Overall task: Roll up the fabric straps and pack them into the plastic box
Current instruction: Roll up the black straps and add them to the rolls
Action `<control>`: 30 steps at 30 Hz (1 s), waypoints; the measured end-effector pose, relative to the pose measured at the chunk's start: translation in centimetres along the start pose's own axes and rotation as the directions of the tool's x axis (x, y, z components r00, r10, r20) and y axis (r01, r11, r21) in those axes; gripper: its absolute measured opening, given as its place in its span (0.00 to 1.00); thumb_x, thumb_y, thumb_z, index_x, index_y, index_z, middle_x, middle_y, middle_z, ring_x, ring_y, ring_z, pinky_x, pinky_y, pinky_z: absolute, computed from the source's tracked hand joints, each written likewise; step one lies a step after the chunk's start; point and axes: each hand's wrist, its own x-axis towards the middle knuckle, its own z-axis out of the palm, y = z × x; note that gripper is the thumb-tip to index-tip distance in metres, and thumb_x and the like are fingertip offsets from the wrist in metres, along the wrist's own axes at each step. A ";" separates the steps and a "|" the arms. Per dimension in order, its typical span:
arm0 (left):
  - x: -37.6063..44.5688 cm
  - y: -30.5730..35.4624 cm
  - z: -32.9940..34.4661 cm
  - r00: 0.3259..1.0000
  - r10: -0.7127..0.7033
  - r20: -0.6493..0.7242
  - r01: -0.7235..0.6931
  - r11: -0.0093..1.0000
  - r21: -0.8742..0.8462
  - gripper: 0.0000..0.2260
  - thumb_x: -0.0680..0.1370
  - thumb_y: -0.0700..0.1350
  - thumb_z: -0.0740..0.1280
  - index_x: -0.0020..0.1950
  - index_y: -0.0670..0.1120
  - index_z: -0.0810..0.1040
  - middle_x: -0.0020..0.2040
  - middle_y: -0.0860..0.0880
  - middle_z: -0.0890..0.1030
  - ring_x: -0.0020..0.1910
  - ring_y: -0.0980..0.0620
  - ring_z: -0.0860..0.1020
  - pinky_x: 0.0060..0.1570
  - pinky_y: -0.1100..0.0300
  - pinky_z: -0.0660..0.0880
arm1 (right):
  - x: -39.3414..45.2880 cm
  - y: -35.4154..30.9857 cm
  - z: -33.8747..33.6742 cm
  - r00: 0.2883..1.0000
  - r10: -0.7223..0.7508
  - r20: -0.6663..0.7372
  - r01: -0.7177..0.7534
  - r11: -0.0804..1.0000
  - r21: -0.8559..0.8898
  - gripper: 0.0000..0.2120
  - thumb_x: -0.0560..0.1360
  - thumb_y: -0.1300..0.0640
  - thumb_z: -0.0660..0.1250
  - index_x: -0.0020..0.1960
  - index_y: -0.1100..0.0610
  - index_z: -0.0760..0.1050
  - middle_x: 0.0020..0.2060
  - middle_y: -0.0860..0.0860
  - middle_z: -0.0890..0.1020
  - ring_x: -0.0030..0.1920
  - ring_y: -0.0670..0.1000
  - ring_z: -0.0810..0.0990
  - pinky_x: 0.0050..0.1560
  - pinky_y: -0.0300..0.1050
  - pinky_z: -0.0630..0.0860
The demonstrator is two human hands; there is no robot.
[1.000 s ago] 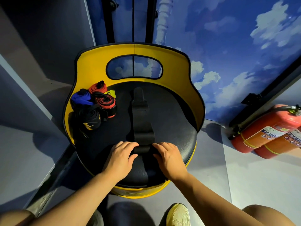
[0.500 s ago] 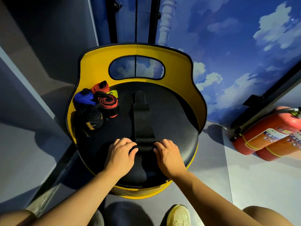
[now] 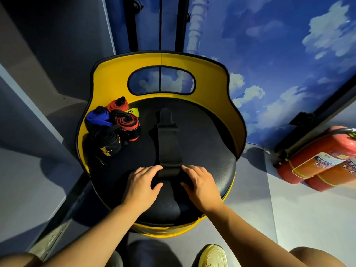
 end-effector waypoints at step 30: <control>2.7 0.8 -1.2 0.948 -0.241 0.210 0.240 0.970 0.032 0.15 0.81 0.50 0.64 0.67 0.50 0.77 0.63 0.53 0.76 0.63 0.50 0.73 0.65 0.53 0.70 | 2.9 -0.1 -1.0 0.998 0.000 -0.063 0.003 0.998 0.058 0.09 0.76 0.52 0.67 0.55 0.53 0.80 0.56 0.48 0.81 0.59 0.53 0.77 0.58 0.51 0.75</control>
